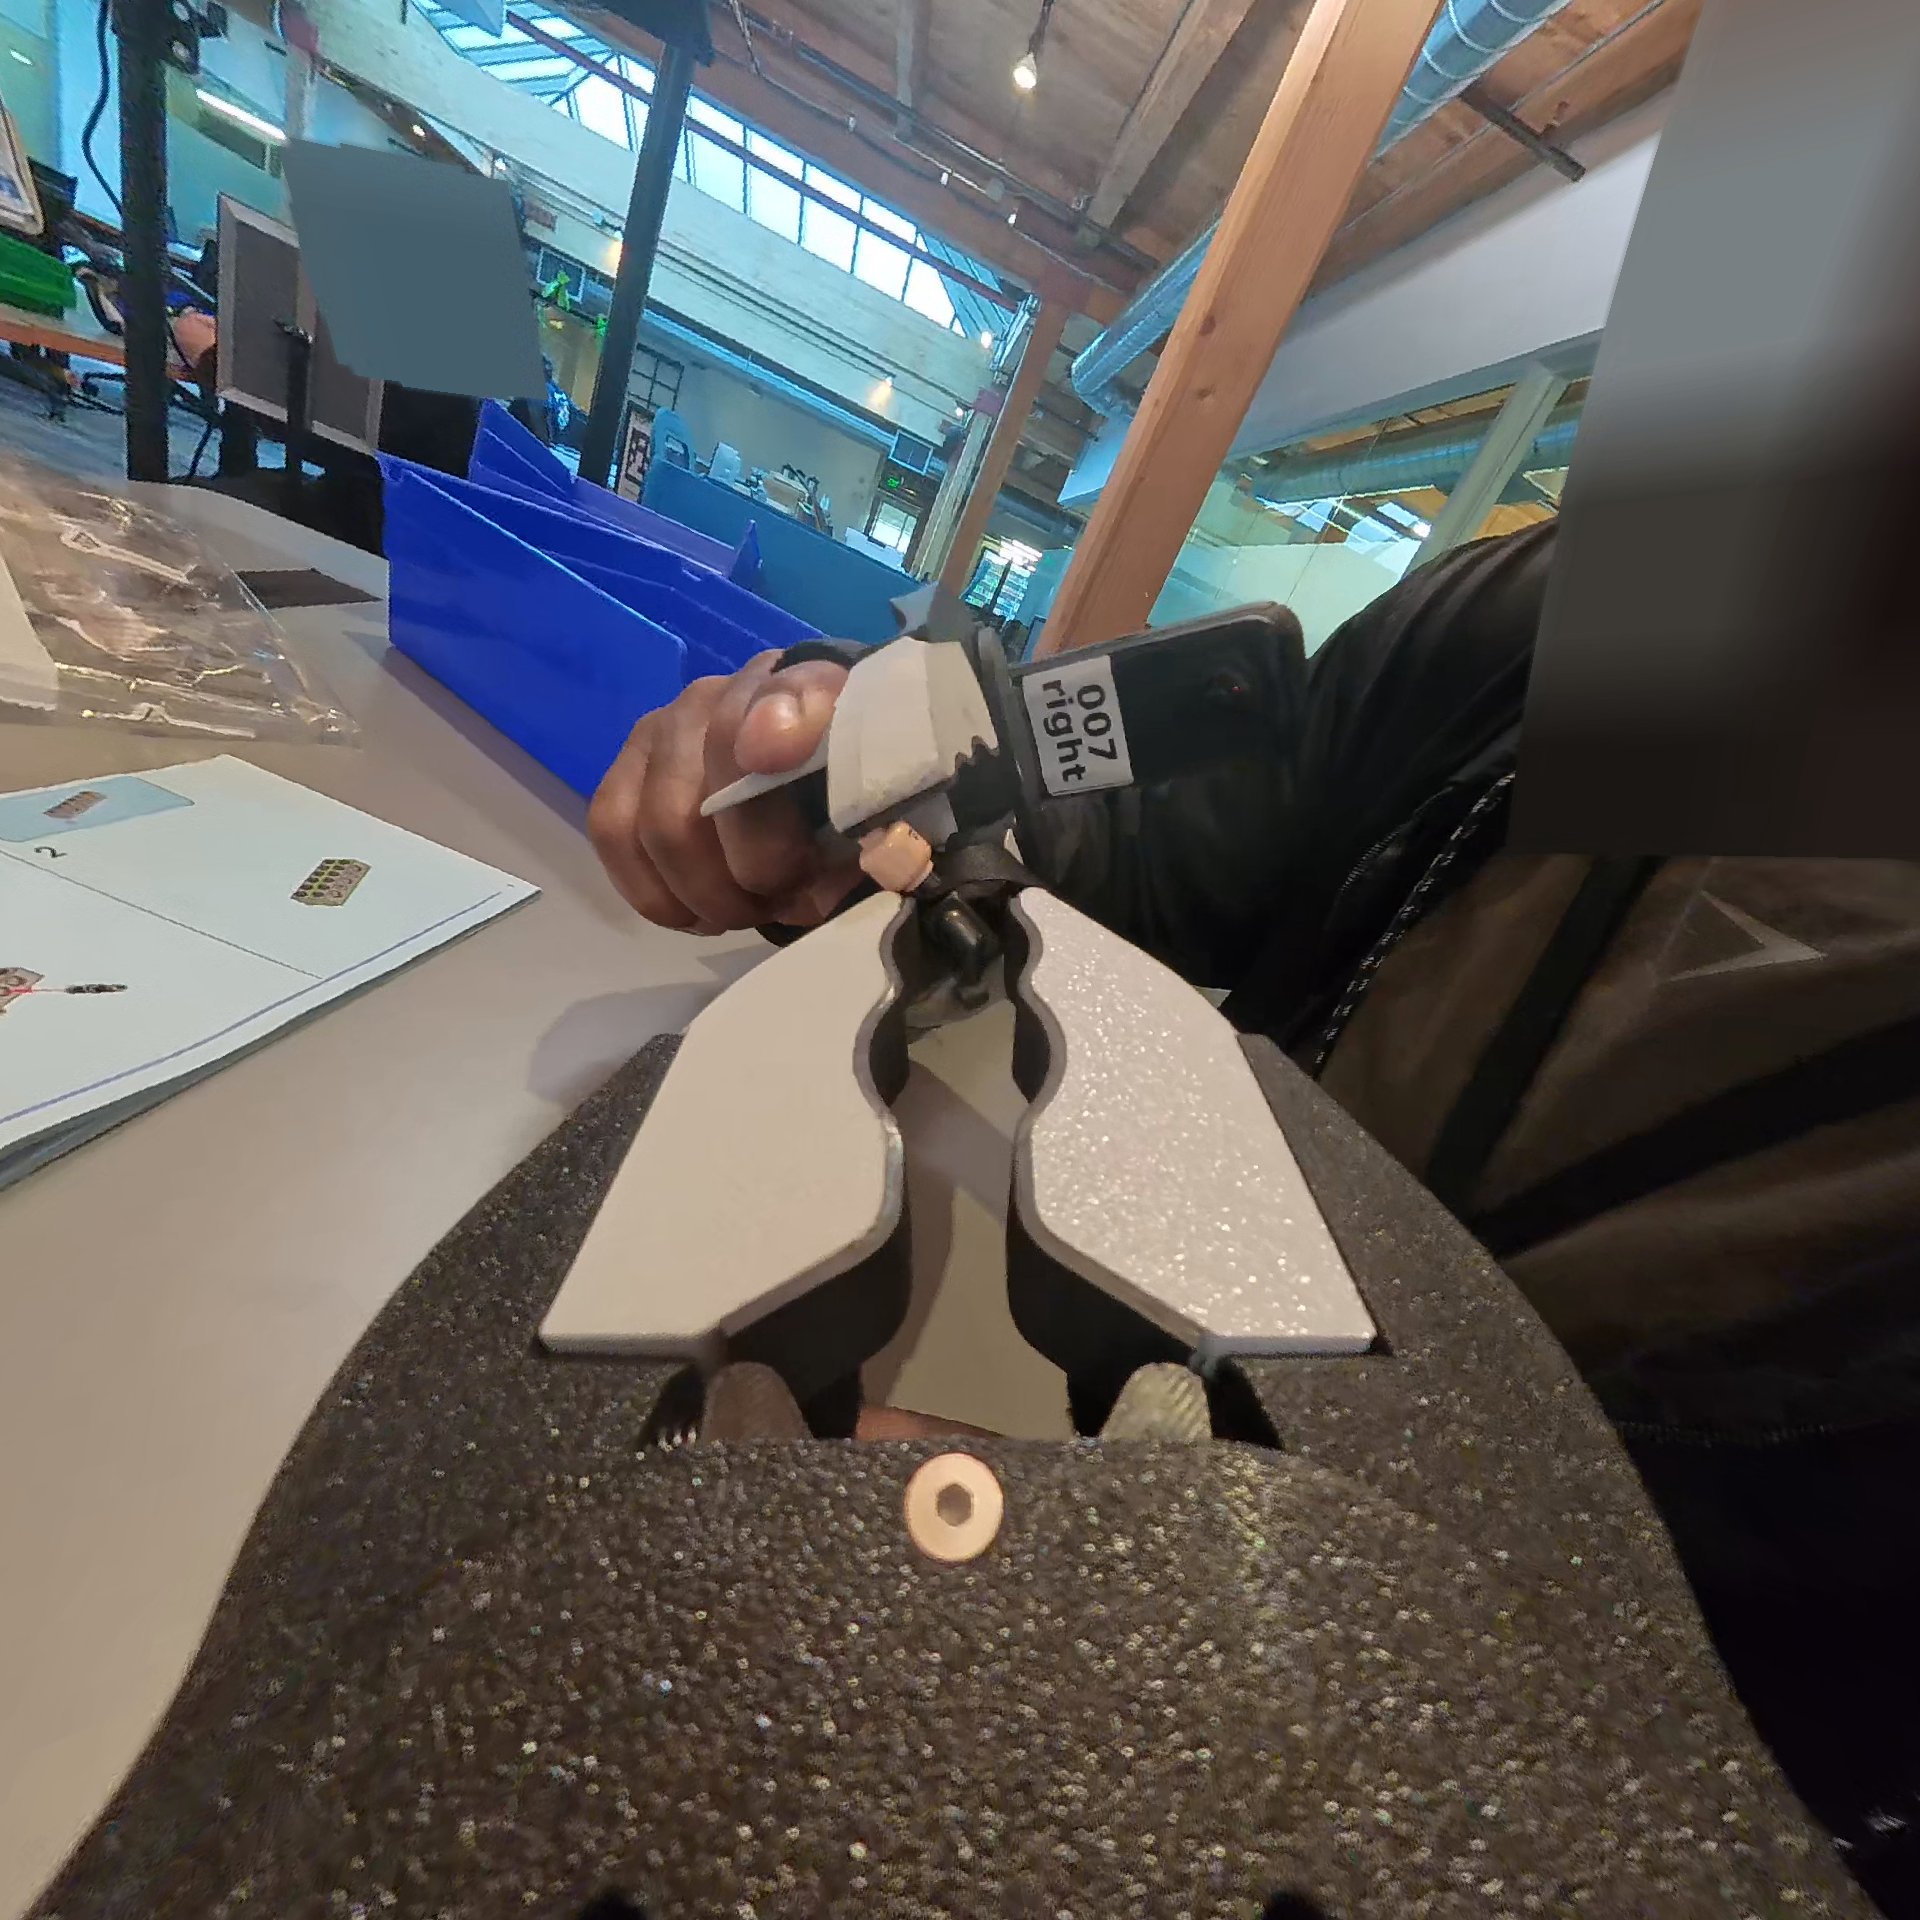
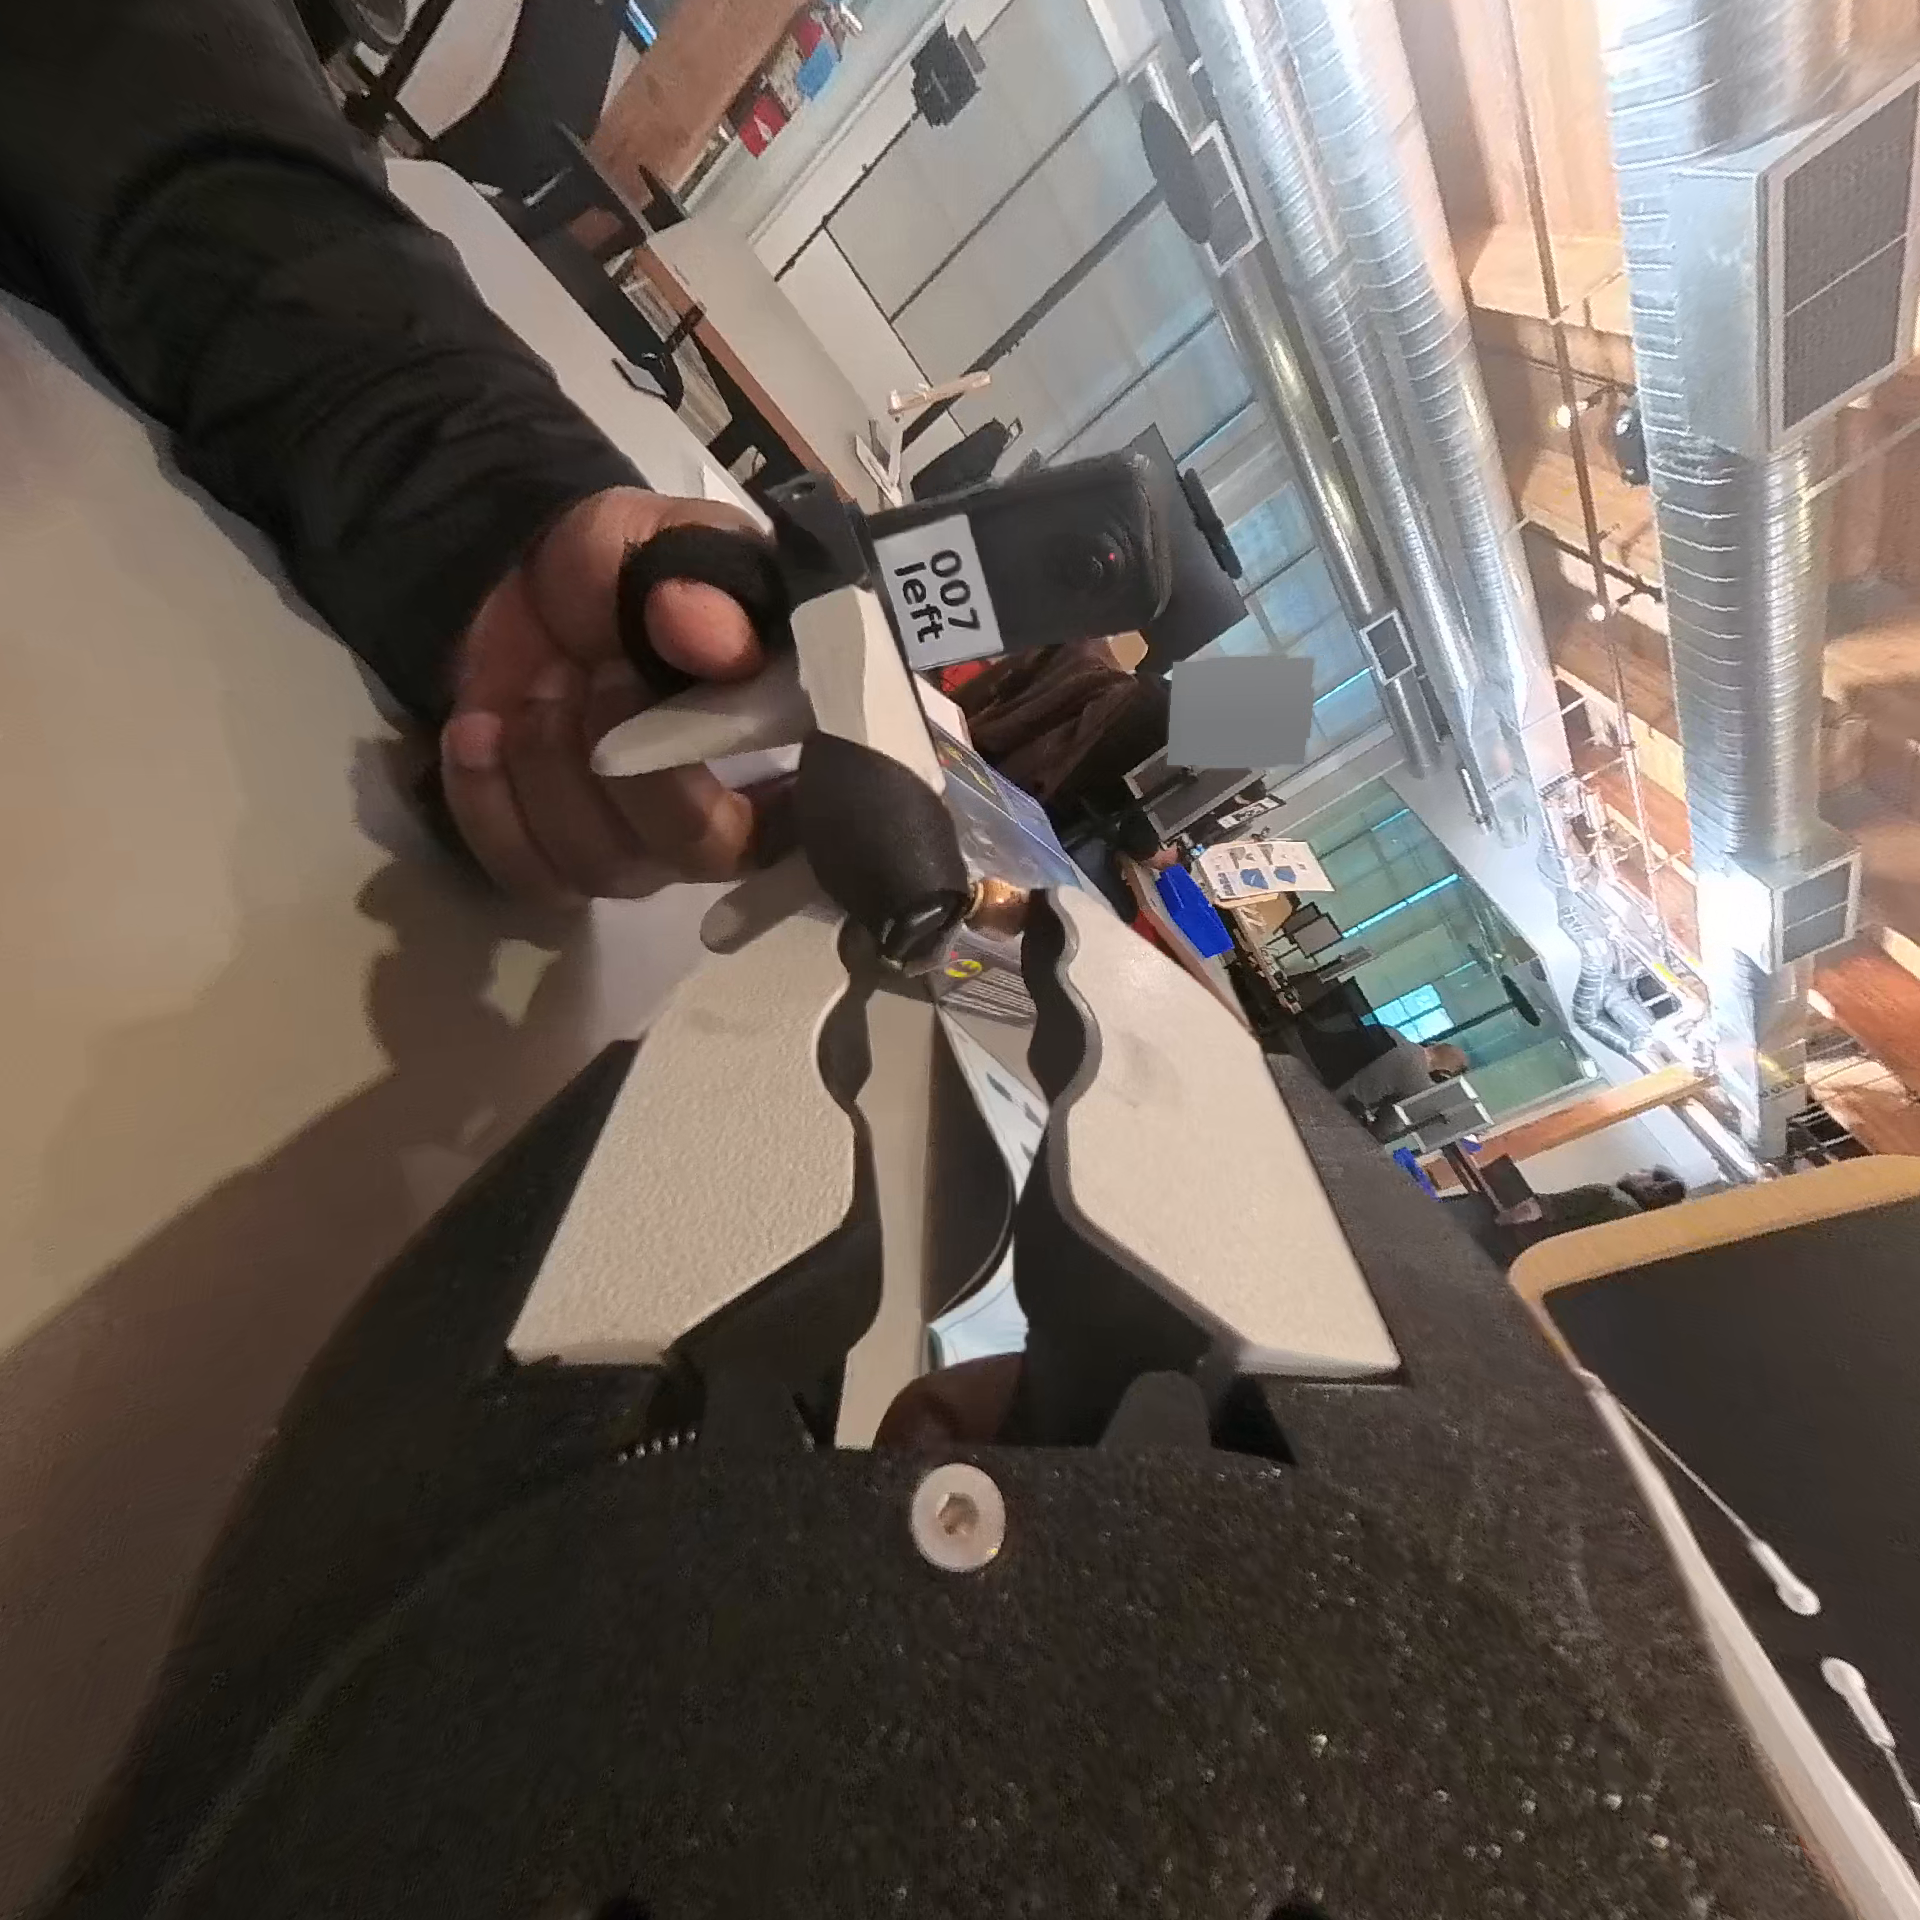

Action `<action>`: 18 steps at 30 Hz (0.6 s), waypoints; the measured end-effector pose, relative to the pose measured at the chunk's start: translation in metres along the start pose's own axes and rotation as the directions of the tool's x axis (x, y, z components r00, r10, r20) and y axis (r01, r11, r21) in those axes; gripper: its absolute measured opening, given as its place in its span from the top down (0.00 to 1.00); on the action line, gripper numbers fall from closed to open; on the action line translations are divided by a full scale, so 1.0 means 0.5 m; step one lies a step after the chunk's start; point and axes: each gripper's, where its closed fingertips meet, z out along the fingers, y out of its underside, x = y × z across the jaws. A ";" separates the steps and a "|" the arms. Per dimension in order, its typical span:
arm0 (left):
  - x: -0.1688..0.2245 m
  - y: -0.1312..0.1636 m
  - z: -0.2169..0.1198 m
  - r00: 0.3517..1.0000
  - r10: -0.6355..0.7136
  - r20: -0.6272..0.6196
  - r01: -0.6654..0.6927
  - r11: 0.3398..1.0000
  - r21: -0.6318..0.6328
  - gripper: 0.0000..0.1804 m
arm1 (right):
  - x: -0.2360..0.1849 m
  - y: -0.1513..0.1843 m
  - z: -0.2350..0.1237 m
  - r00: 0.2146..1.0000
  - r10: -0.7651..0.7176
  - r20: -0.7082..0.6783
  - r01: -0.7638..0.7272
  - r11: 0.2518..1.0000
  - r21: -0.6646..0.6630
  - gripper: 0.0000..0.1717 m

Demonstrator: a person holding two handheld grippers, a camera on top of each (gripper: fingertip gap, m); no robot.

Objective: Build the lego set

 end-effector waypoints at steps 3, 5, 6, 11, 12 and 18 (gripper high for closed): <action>0.002 -0.003 -0.001 1.000 0.009 -0.001 -0.009 1.000 0.007 0.92 | 0.003 -0.003 0.001 1.000 -0.002 -0.024 0.003 1.000 0.006 0.84; 0.004 -0.005 -0.001 1.000 0.005 -0.005 -0.005 1.000 0.011 0.92 | 0.005 -0.006 0.002 0.999 -0.015 -0.041 0.015 1.000 0.005 0.84; 0.004 -0.007 -0.001 1.000 0.008 -0.002 -0.008 1.000 0.012 0.92 | 0.007 -0.006 0.002 0.999 -0.020 -0.048 0.020 1.000 0.005 0.84; -0.002 -0.008 -0.002 0.999 0.030 0.029 -0.030 1.000 0.006 0.92 | 0.011 -0.001 0.005 0.996 -0.049 -0.081 0.048 0.999 -0.016 0.83; -0.003 -0.007 -0.002 0.999 0.033 0.033 -0.033 0.999 0.006 0.92 | 0.011 -0.001 0.006 0.996 -0.047 -0.082 0.045 0.999 -0.016 0.83; -0.002 -0.005 0.001 0.998 0.058 0.034 -0.058 0.998 0.007 0.92 | 0.013 -0.006 0.006 0.996 -0.032 -0.086 0.031 0.999 -0.009 0.79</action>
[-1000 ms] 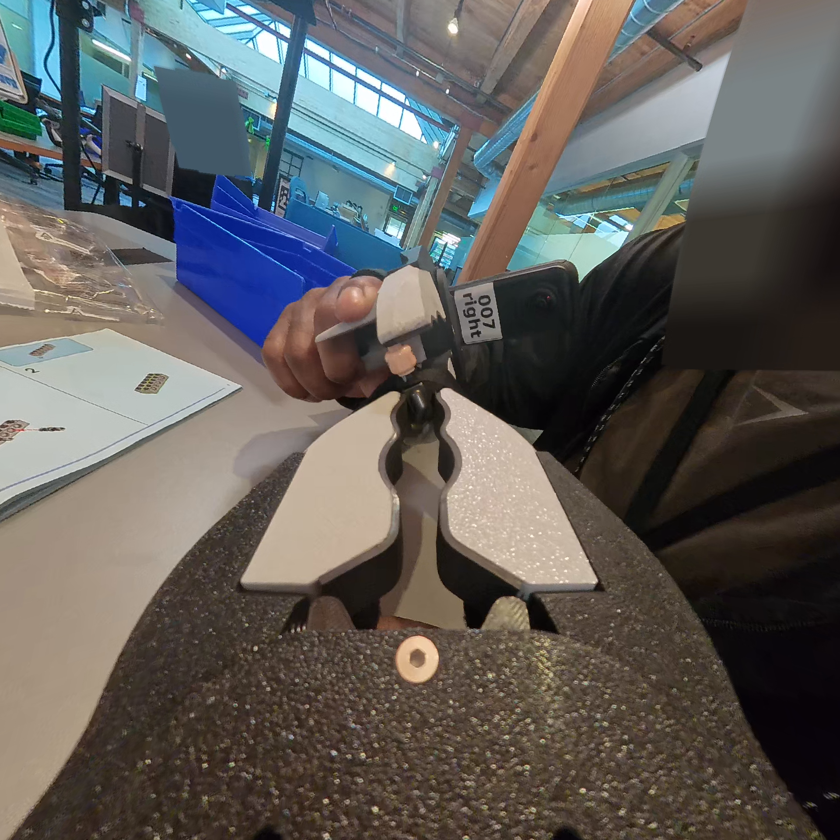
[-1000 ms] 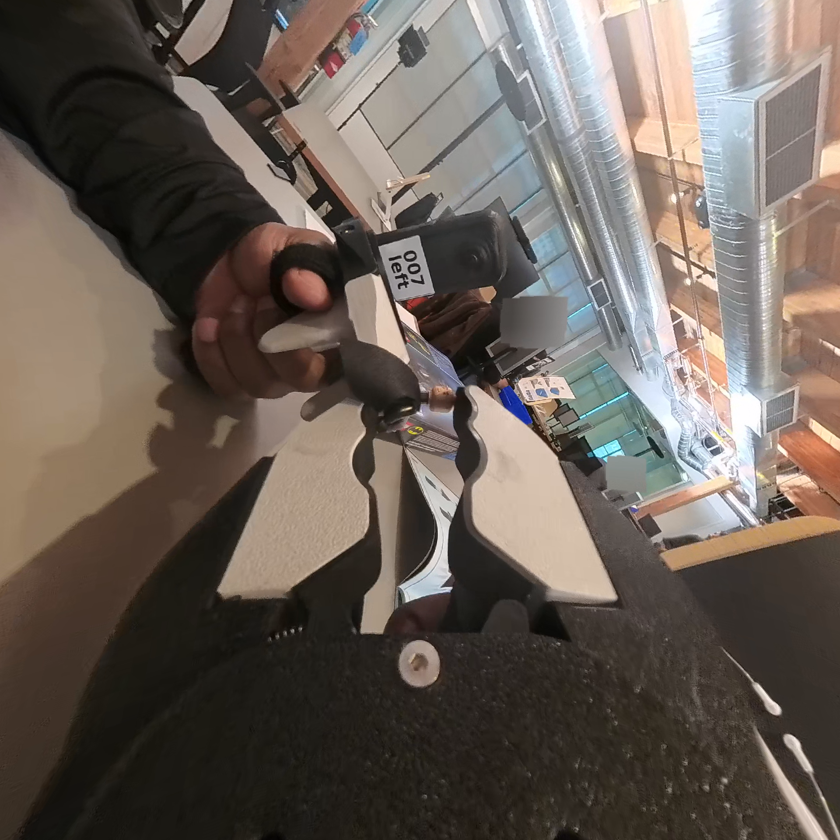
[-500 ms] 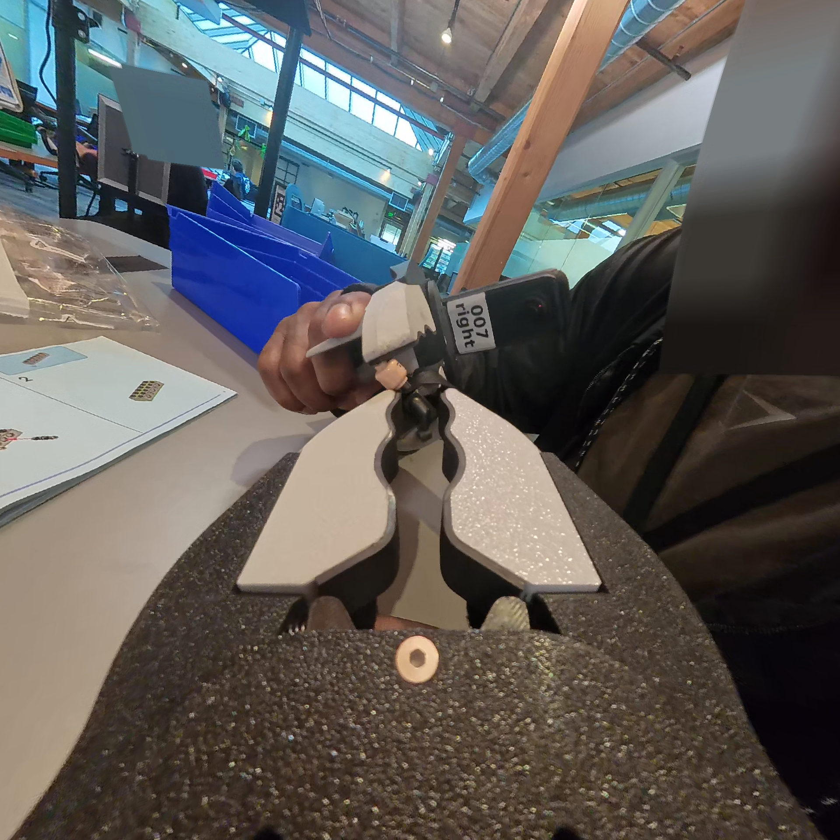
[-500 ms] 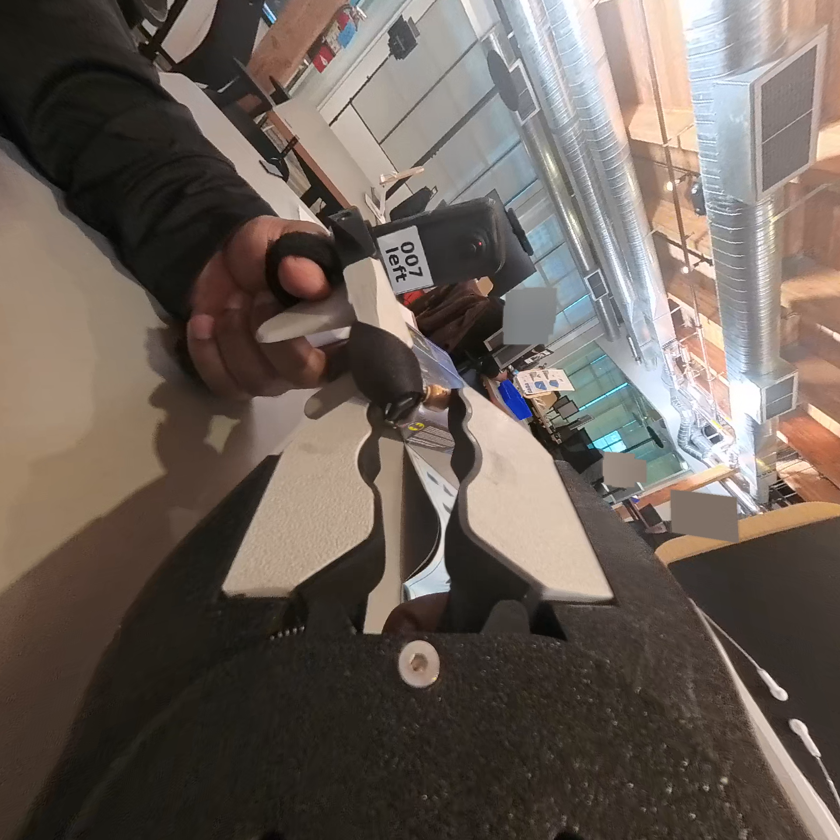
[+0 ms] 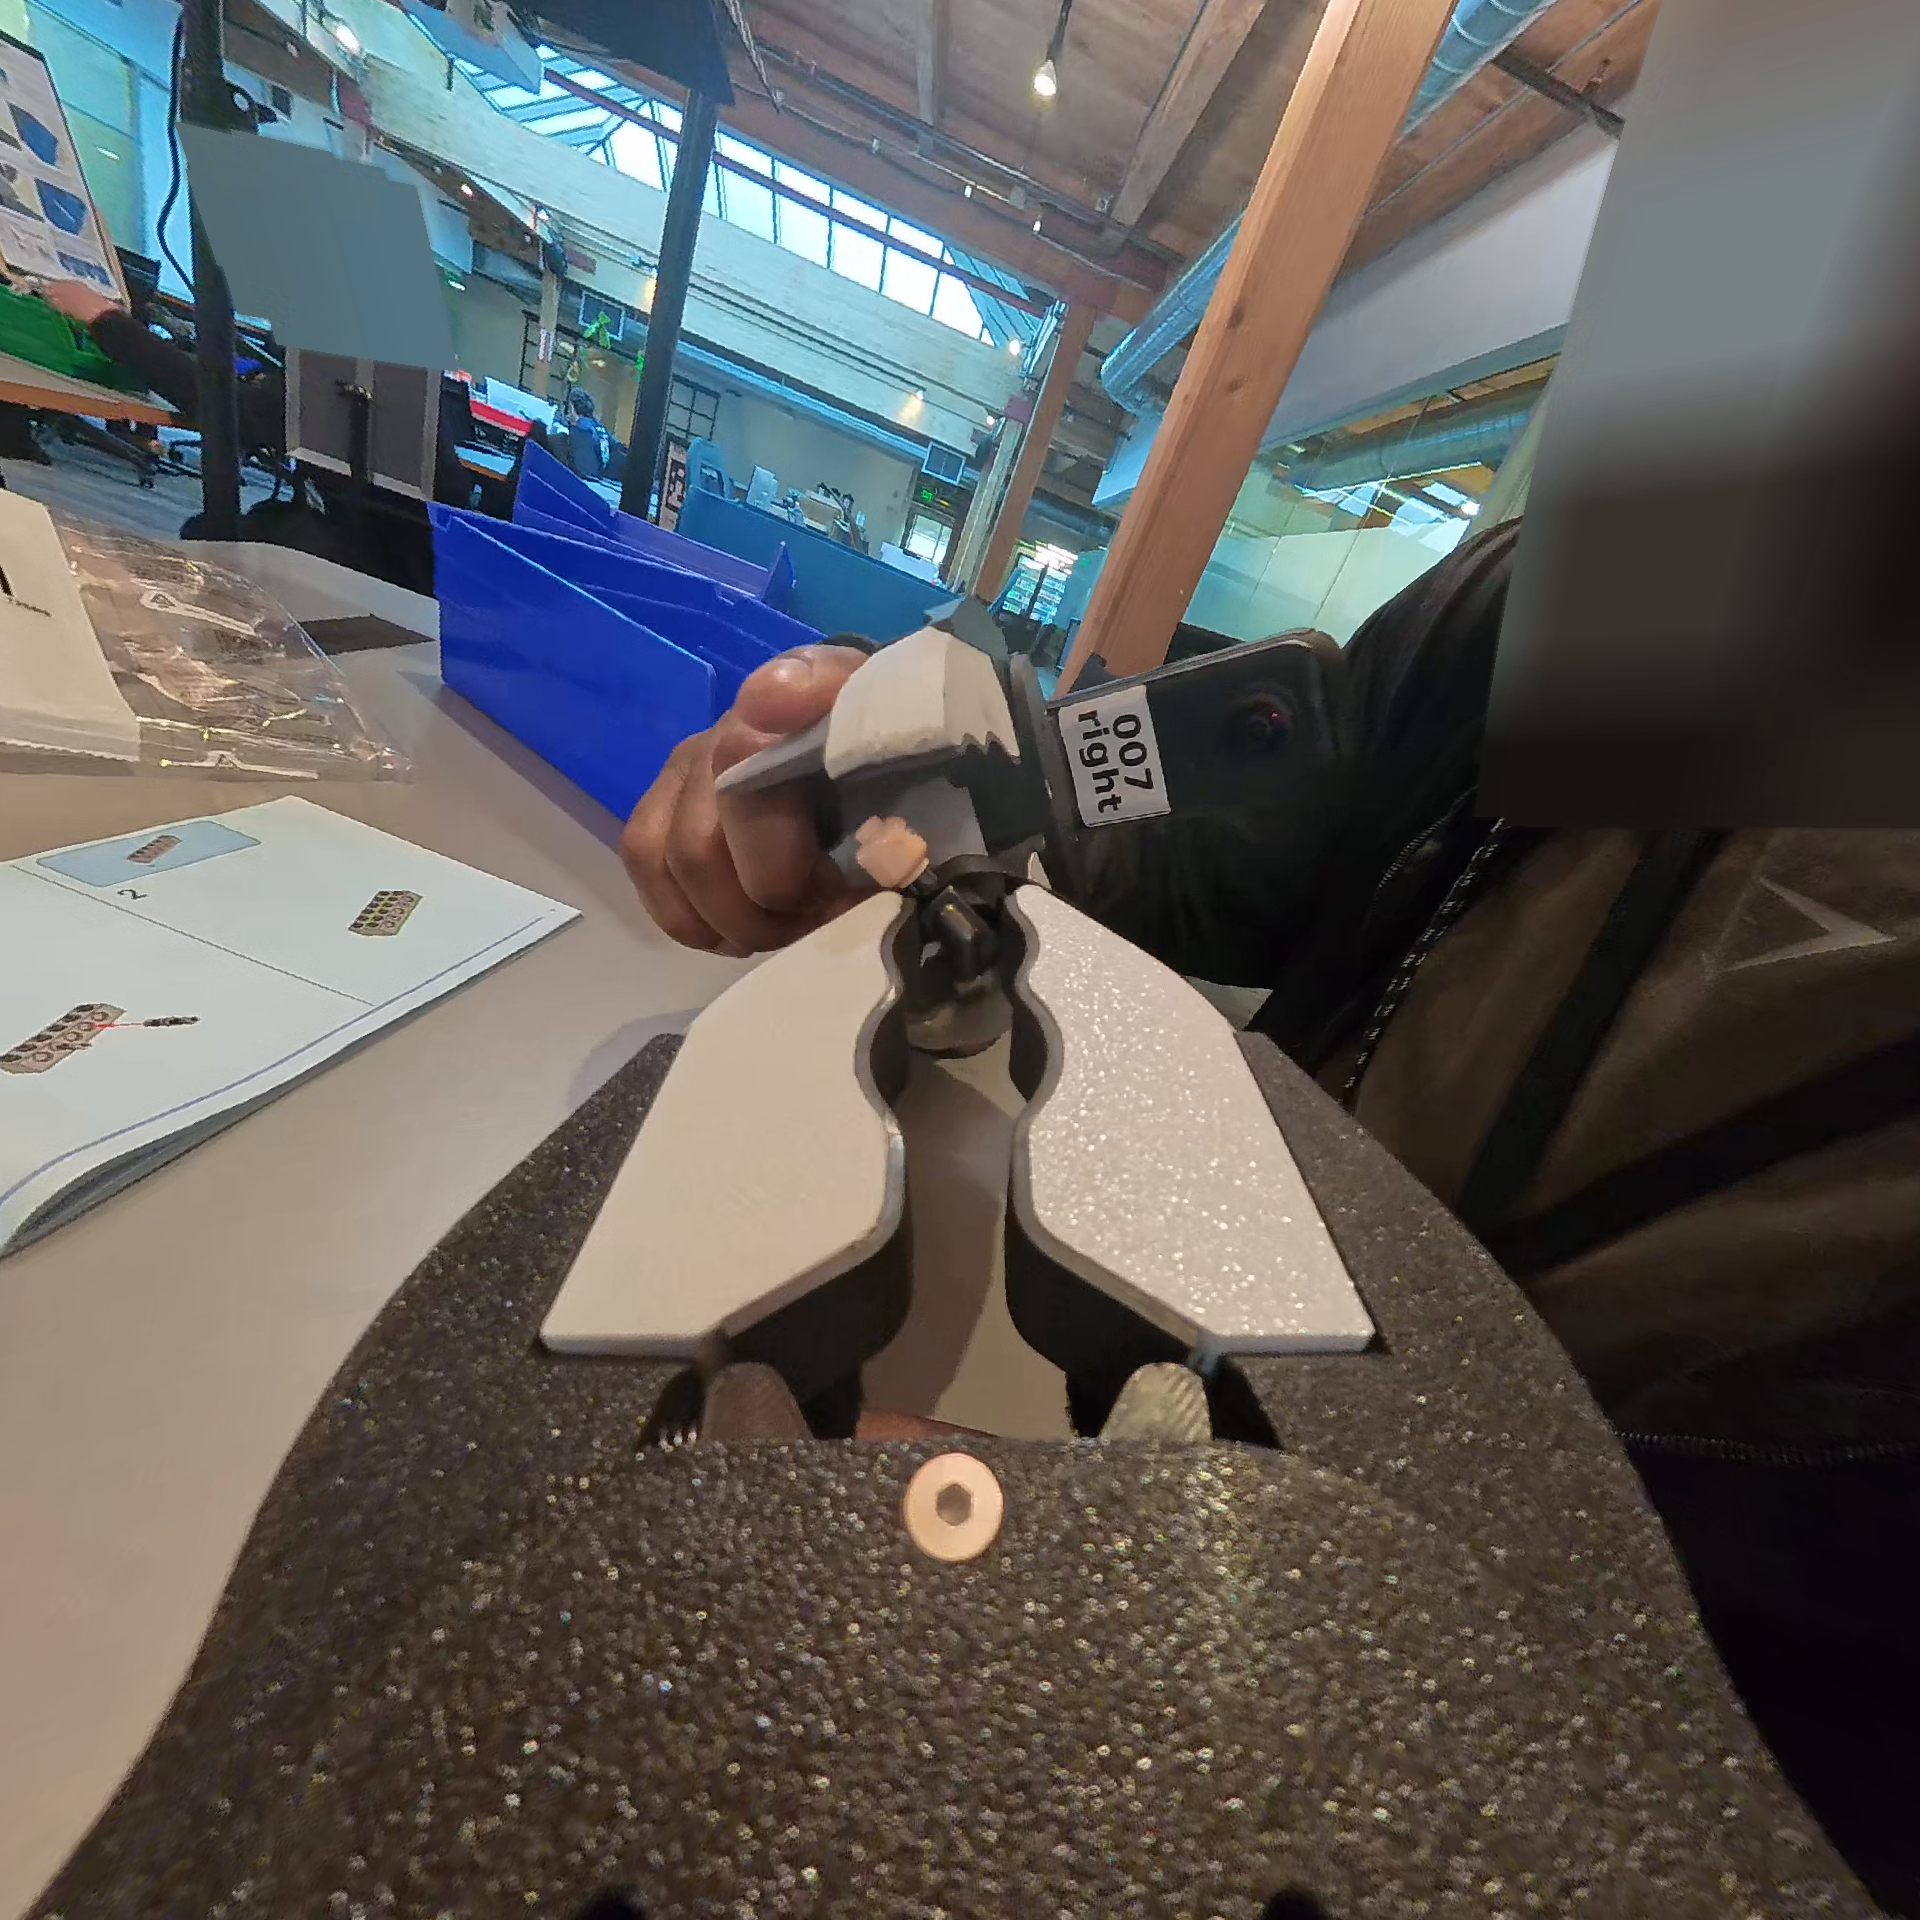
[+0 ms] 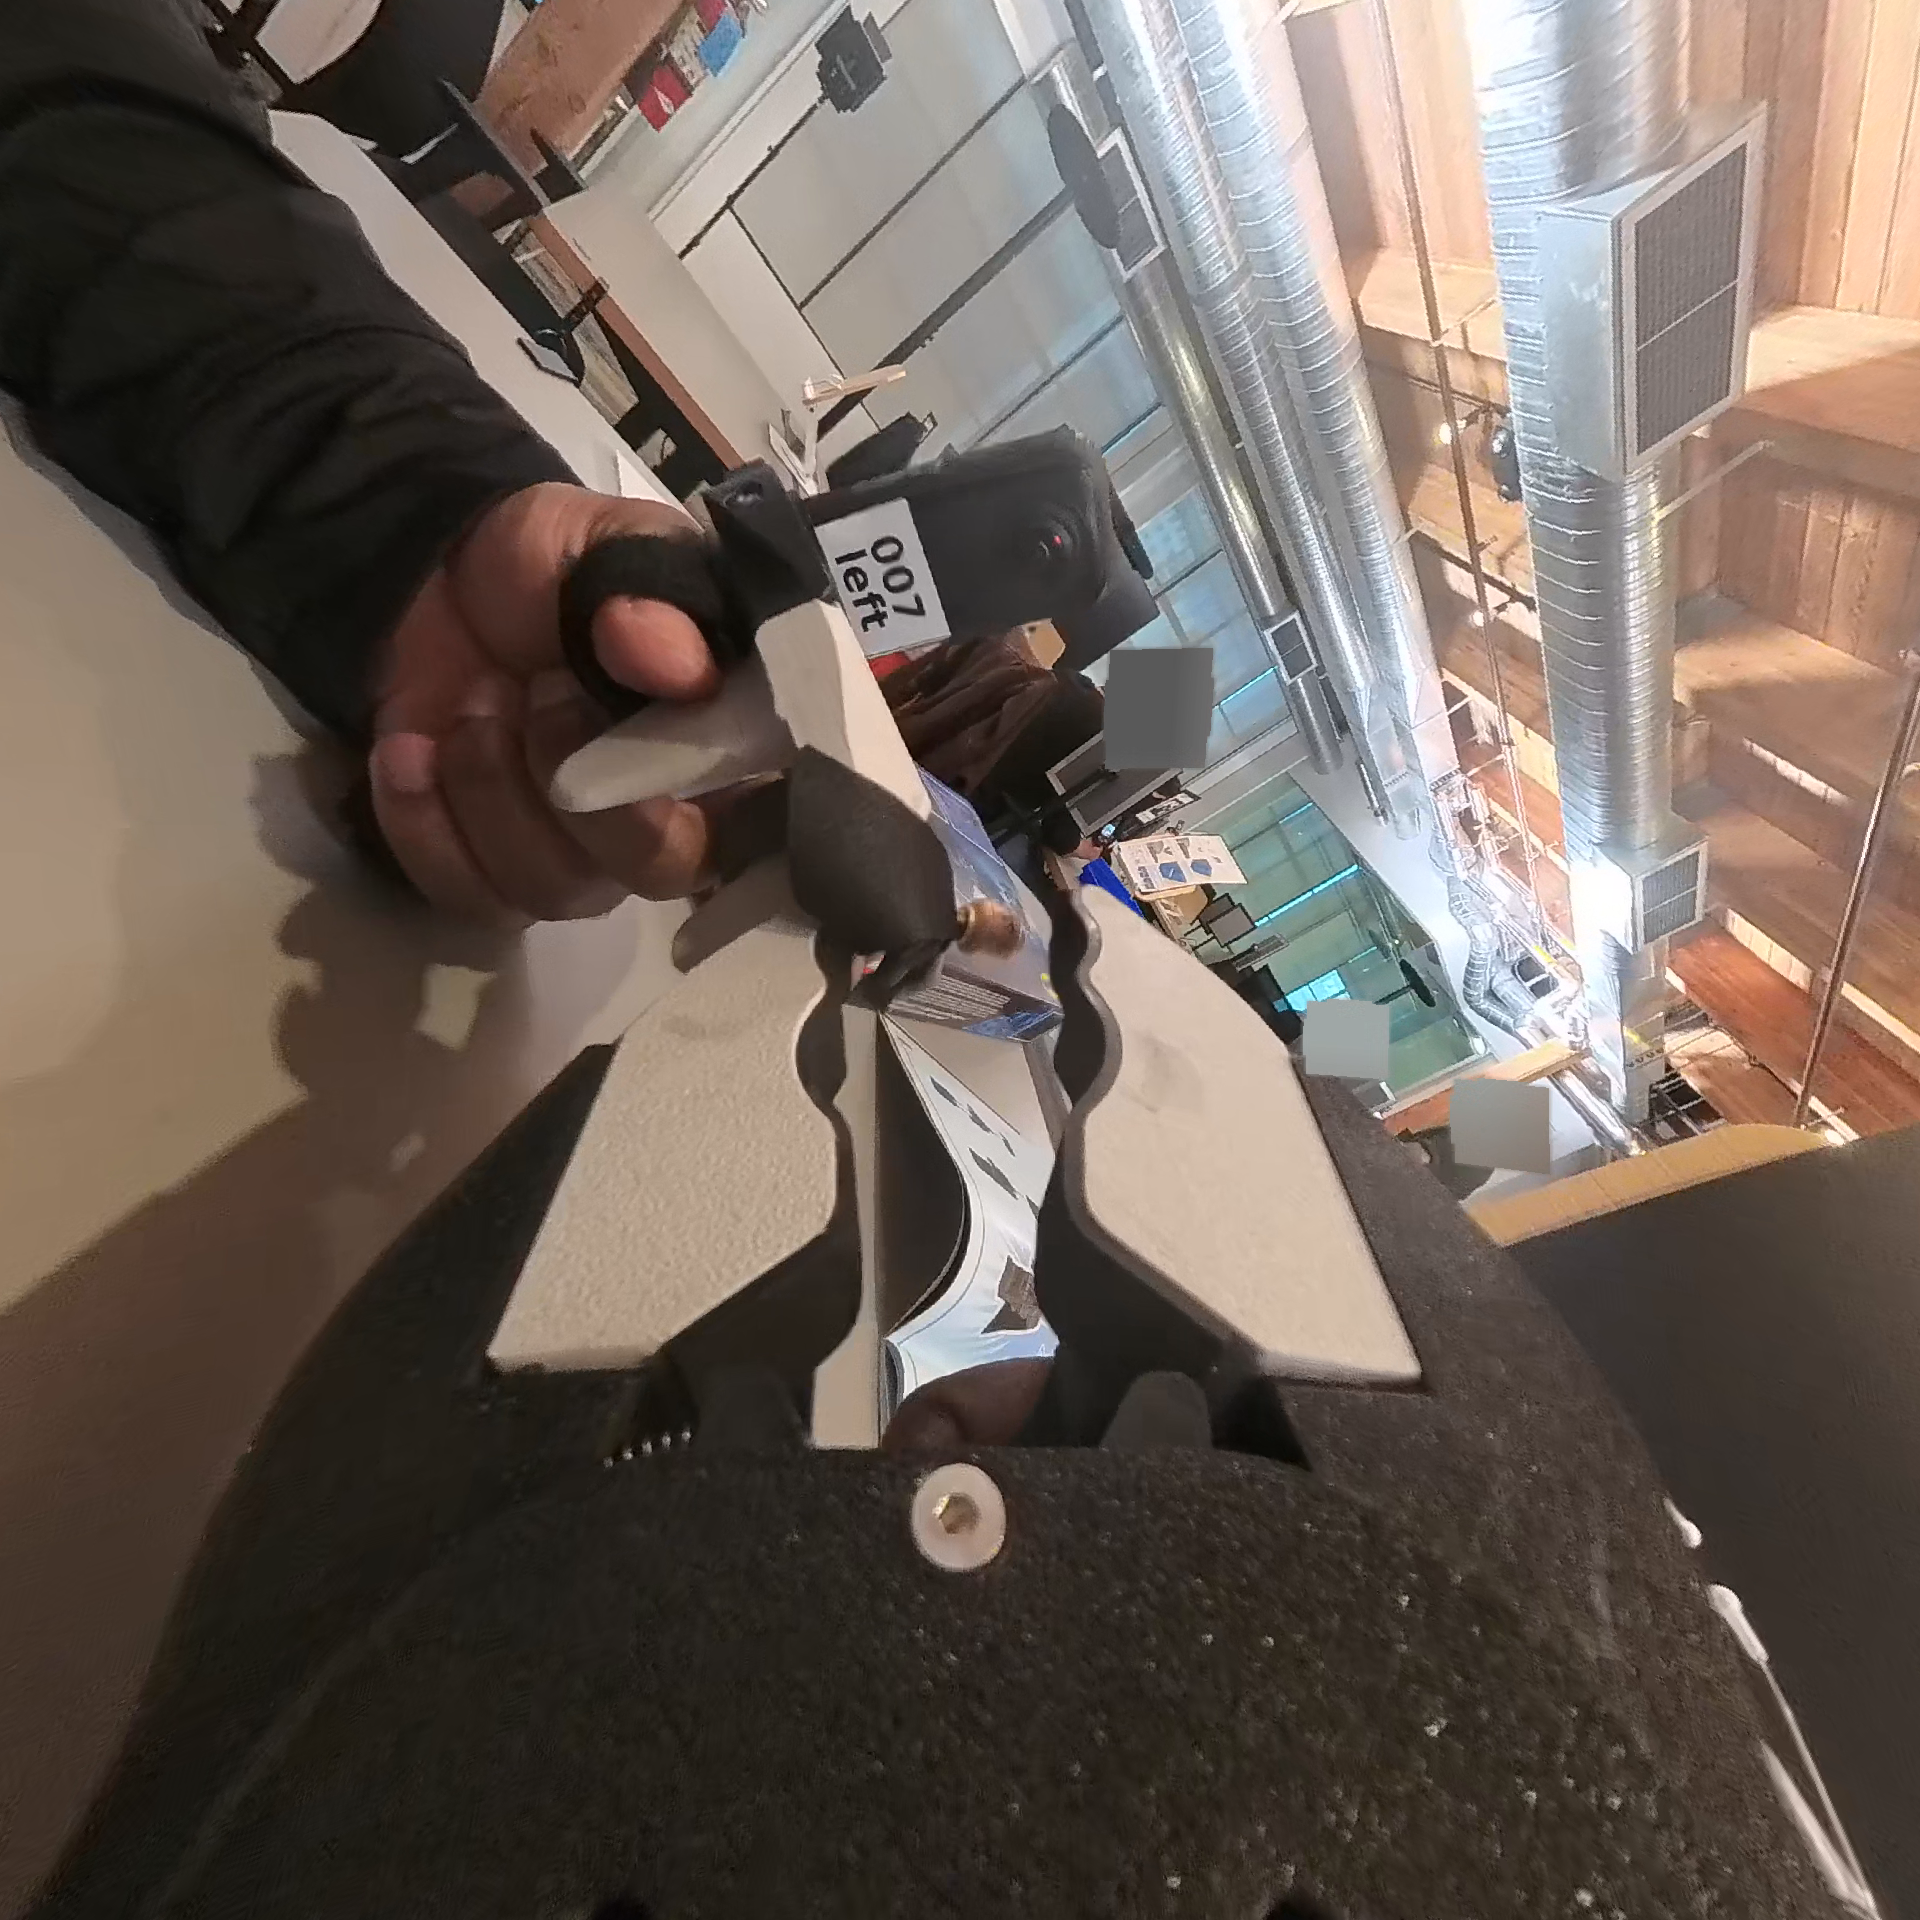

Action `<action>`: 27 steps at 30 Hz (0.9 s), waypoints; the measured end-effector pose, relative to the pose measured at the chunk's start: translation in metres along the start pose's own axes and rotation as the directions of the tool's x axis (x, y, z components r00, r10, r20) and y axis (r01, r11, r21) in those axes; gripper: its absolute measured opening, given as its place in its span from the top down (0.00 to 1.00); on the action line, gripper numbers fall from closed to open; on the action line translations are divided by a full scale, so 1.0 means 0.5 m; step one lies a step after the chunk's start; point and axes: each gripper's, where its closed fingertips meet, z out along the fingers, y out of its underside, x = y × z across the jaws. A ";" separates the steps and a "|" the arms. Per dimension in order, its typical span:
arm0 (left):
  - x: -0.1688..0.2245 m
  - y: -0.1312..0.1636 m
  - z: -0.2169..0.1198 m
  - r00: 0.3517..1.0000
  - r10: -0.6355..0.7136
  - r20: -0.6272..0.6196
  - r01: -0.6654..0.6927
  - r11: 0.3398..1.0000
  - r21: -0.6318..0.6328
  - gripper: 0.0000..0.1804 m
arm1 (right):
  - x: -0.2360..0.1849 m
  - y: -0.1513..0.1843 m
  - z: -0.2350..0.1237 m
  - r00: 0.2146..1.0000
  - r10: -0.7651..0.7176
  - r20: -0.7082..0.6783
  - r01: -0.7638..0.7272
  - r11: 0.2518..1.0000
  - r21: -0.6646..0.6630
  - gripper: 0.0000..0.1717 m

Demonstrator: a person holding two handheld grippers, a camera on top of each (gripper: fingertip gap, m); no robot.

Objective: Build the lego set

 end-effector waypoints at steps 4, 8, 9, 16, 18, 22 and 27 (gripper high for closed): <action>0.000 -0.012 -0.005 0.998 0.059 0.028 -0.060 0.998 0.015 0.92 | 0.000 0.006 0.001 1.000 0.021 0.003 -0.021 1.000 -0.014 0.77; -0.004 -0.013 -0.007 0.985 0.151 0.079 -0.150 0.989 -0.012 0.92 | 0.002 0.005 0.002 1.000 0.020 -0.012 -0.020 1.000 -0.016 0.80; -0.007 -0.011 -0.006 0.979 0.180 0.098 -0.179 0.984 -0.027 0.92 | 0.005 0.005 0.002 1.000 0.019 -0.020 -0.020 1.000 -0.015 0.82; -0.016 -0.005 -0.007 0.949 0.275 0.152 -0.264 0.960 -0.088 0.92 | 0.006 0.010 0.002 0.998 -0.044 -0.038 0.042 0.998 -0.036 0.83; -0.018 -0.004 -0.008 0.942 0.294 0.162 -0.279 0.954 -0.106 0.92 | 0.006 0.012 0.003 0.996 -0.071 -0.046 0.069 0.997 -0.045 0.83; -0.022 -0.003 -0.010 0.930 0.322 0.179 -0.301 0.944 -0.131 0.92 | 0.007 0.014 0.003 0.991 -0.122 -0.062 0.118 0.991 -0.060 0.83; -0.031 0.001 -0.012 0.914 0.346 0.211 -0.313 0.934 -0.171 0.92 | 0.007 0.023 0.004 0.982 -0.171 -0.075 0.164 0.983 -0.087 0.84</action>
